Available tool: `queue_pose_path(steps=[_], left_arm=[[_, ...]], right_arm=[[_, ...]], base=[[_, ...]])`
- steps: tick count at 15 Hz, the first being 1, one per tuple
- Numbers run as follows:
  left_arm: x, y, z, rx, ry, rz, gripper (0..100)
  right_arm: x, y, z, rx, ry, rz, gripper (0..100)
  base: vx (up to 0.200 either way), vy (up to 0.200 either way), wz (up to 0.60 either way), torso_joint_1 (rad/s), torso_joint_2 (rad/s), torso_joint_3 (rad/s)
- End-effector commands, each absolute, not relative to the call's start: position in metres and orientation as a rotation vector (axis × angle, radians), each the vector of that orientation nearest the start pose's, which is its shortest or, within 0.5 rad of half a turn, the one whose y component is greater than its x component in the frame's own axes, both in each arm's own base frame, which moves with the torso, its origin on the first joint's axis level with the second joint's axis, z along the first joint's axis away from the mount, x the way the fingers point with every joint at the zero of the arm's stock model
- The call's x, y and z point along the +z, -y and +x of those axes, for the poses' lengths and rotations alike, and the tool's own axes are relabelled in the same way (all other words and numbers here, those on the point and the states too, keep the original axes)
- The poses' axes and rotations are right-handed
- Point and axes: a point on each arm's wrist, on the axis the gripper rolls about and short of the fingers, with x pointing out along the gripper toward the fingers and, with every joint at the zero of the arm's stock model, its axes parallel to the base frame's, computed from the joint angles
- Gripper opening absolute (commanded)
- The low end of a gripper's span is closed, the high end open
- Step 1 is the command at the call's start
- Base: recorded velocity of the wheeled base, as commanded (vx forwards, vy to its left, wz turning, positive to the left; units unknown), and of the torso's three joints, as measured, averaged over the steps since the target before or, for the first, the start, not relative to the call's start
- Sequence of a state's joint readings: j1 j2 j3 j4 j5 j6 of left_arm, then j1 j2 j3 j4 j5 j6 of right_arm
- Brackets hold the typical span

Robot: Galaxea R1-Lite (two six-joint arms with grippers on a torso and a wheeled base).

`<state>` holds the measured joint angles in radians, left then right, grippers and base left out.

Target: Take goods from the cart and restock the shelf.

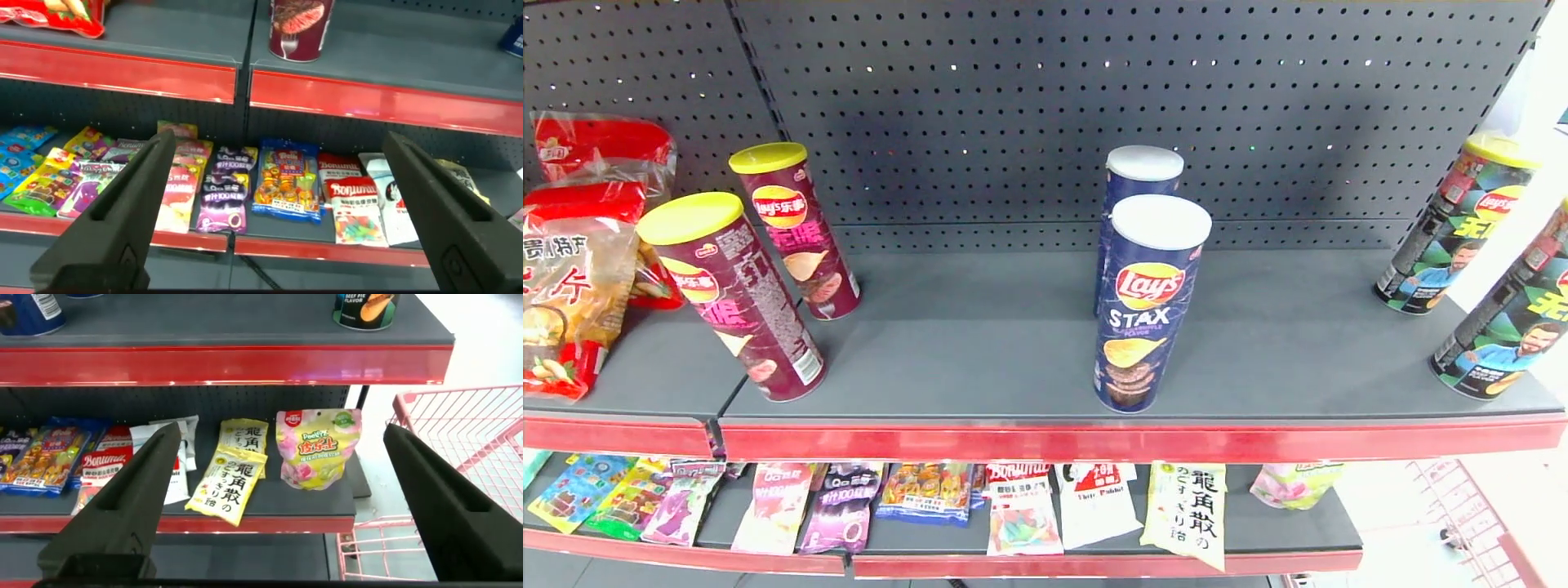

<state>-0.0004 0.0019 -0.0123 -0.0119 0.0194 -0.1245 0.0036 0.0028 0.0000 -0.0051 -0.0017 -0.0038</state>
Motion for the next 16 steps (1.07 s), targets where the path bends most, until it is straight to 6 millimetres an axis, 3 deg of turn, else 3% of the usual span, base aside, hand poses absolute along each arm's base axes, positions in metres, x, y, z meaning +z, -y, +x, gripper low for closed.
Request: queue_pose_path(steps=[1,16], left_arm=[[0.0802,-0.0005,-0.0235,0.019,0.023,-0.129,100],[0.0802,-0.0005,-0.0235,0.017,0.023,-0.129,100]], right_arm=[[0.076,0.0001,-0.0227,0.002,0.003,-0.005,100],[0.0761,0.0001,-0.0227,0.003,0.005,-0.008,100]], base=[[0.0,0.0,0.0,0.0,0.0,0.0],[0.0,0.0,0.0,0.0,0.0,0.0]])
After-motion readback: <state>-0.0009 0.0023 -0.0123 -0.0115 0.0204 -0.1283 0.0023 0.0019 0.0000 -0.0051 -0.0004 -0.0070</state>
